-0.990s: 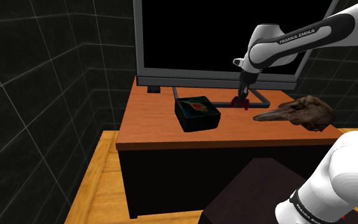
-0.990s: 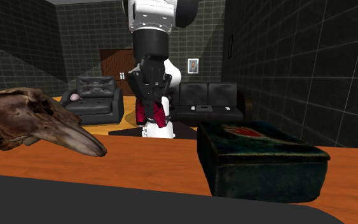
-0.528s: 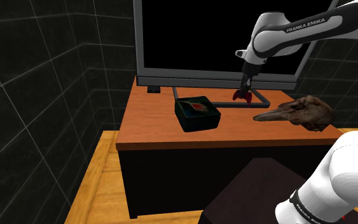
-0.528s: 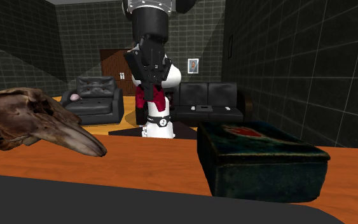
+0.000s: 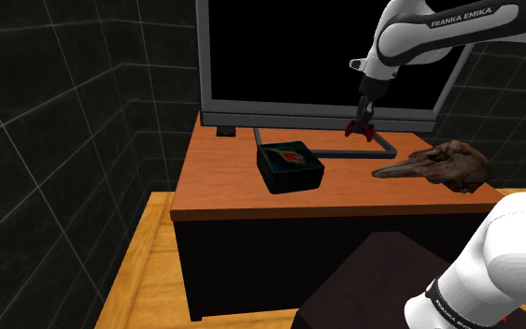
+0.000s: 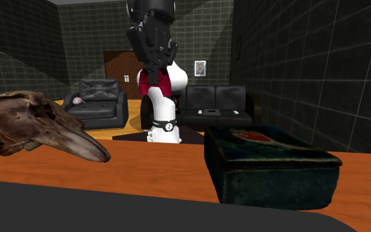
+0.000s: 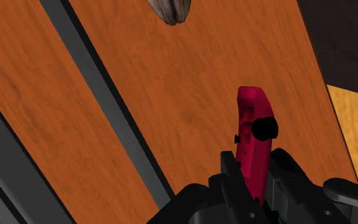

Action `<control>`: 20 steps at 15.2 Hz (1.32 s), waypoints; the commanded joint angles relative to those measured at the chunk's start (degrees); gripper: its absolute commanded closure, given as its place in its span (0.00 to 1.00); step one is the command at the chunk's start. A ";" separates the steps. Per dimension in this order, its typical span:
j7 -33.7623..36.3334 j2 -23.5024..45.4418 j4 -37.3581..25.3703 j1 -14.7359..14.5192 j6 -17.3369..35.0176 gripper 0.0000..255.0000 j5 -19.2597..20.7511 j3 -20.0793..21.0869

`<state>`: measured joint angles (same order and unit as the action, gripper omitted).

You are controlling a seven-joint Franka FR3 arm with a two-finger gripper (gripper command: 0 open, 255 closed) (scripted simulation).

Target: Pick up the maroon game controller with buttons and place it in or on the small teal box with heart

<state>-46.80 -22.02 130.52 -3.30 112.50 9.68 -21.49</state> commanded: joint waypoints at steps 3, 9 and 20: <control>3.10 2.94 -2.98 -1.94 -0.46 1.00 -1.67 2.23; 8.67 10.22 -10.09 -5.45 -0.93 1.00 -4.66 5.99; 14.86 21.51 -19.93 -9.08 -0.04 1.00 -7.57 9.78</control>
<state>-32.11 -0.63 109.97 -12.31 111.69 2.13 -11.79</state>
